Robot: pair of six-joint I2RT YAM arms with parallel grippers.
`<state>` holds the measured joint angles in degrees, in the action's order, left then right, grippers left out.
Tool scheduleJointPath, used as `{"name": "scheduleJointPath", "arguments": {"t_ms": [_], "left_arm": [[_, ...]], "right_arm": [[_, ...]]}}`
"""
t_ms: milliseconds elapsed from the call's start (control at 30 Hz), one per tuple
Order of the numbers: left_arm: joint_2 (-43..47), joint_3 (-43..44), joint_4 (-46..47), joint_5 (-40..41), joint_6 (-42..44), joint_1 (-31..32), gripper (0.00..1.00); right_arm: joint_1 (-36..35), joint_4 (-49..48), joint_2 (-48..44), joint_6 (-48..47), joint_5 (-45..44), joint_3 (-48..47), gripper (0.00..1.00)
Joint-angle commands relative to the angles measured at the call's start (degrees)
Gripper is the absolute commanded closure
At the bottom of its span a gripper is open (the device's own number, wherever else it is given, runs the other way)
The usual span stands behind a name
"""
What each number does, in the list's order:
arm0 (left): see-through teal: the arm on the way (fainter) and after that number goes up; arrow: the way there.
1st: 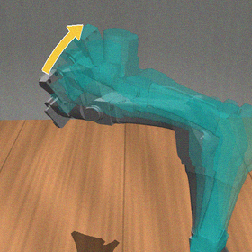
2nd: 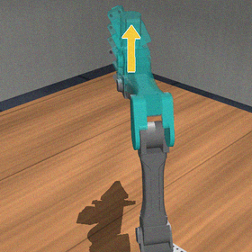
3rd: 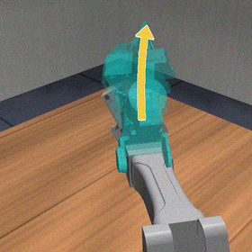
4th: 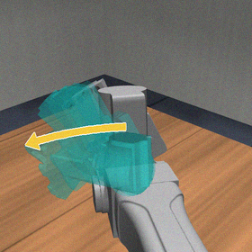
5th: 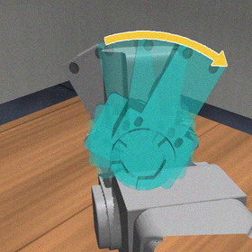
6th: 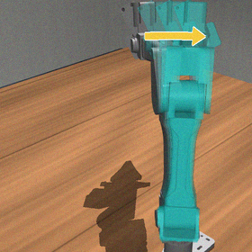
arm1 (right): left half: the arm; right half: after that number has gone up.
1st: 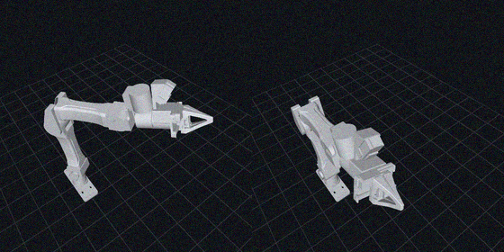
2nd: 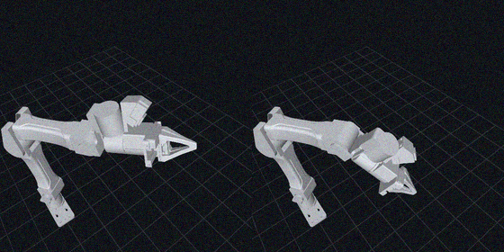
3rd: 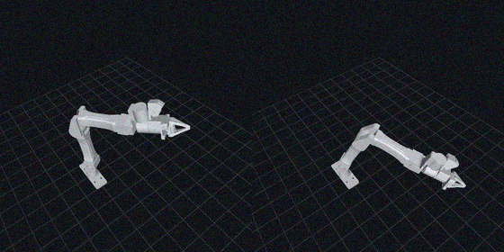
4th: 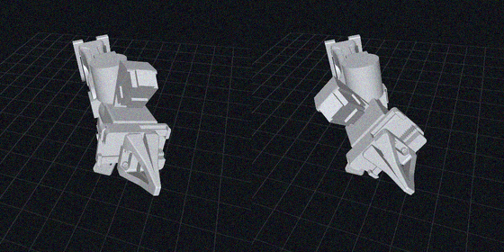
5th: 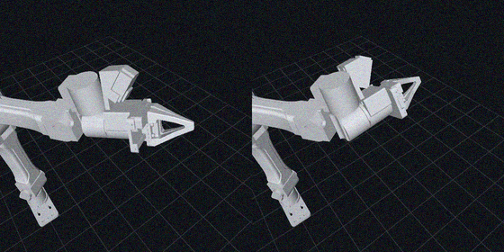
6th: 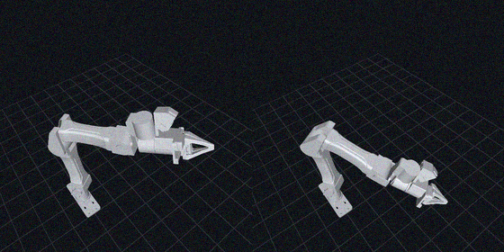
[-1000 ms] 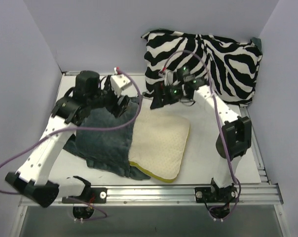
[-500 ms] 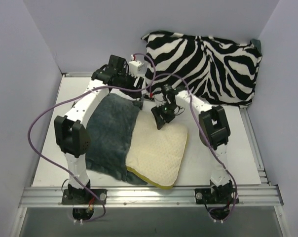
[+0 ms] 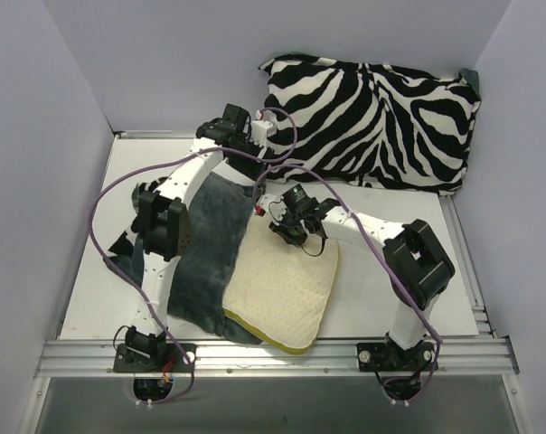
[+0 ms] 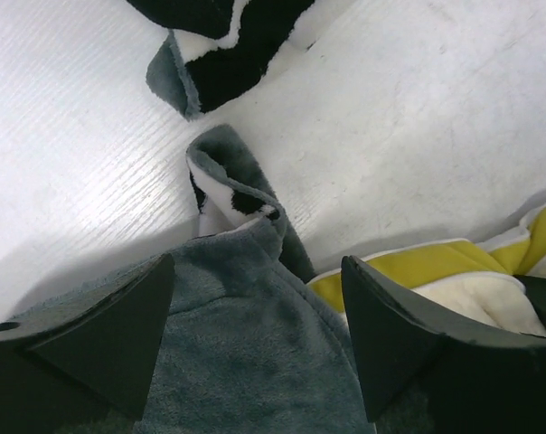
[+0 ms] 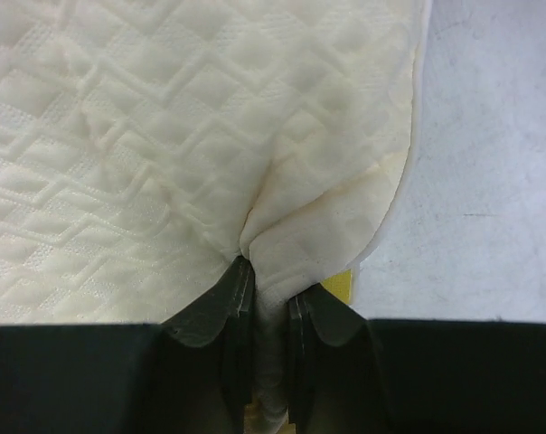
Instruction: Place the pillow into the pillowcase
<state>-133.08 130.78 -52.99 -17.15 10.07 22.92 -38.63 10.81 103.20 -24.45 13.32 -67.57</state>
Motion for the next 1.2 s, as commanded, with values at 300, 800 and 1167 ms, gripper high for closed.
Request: {"name": "scheduleJointPath", "arguments": {"t_ms": [300,800,1167], "left_arm": [[-10.71,5.00,-6.15,-2.80,7.86,1.34,0.18],[-5.00,6.94,-12.42,-40.68,12.54,13.28,1.00],[-7.29,8.09,0.79,-34.45,2.68,9.26,0.47]], "right_arm": [[-5.92,-13.17,-5.11,-14.57,-8.92,8.23,1.00],[-12.69,-35.68,-14.07,-39.62,-3.40,26.79,1.00],[-12.70,-32.00,-15.21,-37.00,-3.73,24.94,0.96]]}}
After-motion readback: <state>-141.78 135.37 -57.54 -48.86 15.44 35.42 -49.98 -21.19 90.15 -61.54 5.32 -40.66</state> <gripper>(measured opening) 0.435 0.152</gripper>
